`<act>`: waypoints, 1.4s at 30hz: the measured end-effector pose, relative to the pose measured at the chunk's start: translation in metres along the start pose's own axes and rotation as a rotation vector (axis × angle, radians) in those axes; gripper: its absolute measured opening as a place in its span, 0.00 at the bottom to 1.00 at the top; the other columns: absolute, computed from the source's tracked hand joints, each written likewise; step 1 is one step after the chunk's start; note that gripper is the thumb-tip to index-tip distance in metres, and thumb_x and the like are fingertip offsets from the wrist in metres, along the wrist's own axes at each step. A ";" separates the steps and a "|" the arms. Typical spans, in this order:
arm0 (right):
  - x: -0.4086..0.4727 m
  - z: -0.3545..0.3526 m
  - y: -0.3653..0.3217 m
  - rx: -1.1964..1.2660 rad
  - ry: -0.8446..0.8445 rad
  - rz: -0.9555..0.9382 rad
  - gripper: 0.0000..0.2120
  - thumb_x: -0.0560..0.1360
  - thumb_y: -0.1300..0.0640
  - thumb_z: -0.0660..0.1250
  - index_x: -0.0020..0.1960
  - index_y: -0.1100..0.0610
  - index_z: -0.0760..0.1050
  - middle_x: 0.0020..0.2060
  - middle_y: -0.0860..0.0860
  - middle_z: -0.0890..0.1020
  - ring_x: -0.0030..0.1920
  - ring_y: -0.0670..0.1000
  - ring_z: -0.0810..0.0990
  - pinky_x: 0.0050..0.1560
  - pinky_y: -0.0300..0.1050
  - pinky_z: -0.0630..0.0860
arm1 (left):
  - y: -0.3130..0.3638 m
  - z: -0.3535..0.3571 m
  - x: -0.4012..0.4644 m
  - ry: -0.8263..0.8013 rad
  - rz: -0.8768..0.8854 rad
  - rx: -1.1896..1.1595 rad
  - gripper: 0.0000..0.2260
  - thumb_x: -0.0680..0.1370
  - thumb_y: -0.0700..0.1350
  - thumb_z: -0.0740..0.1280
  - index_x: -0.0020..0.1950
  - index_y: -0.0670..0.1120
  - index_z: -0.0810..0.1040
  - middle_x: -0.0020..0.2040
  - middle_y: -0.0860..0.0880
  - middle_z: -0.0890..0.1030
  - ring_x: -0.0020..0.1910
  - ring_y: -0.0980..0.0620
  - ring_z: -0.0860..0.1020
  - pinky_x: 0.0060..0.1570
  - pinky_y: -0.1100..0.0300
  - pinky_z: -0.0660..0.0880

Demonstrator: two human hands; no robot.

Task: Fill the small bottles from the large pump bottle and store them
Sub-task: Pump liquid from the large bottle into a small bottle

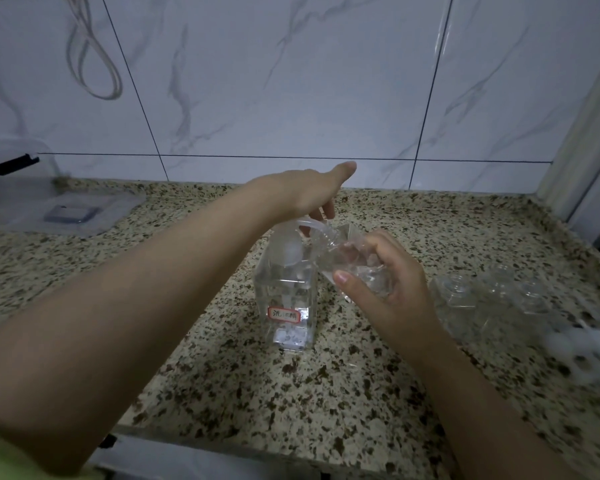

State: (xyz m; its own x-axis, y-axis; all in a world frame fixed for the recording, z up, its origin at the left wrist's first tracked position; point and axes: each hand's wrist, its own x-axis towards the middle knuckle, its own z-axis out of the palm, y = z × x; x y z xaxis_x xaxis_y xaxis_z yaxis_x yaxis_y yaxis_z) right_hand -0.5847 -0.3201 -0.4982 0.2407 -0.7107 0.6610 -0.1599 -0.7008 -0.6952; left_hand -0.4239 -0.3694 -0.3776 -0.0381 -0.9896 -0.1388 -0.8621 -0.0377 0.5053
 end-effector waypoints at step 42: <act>0.000 0.002 -0.003 -0.028 -0.002 -0.070 0.07 0.76 0.48 0.70 0.51 0.42 0.73 0.47 0.50 0.80 0.50 0.56 0.79 0.50 0.58 0.77 | 0.004 -0.003 -0.005 -0.038 -0.029 0.007 0.37 0.79 0.70 0.40 0.57 0.50 0.83 0.59 0.46 0.80 0.60 0.44 0.73 0.69 0.43 0.63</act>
State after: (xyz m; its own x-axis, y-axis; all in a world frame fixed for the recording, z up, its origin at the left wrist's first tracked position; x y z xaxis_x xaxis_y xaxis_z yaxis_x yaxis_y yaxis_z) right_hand -0.5819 -0.3176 -0.4963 0.2544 -0.6595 0.7074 -0.1689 -0.7505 -0.6389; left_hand -0.4255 -0.3652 -0.3727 -0.0325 -0.9821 -0.1855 -0.8668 -0.0647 0.4944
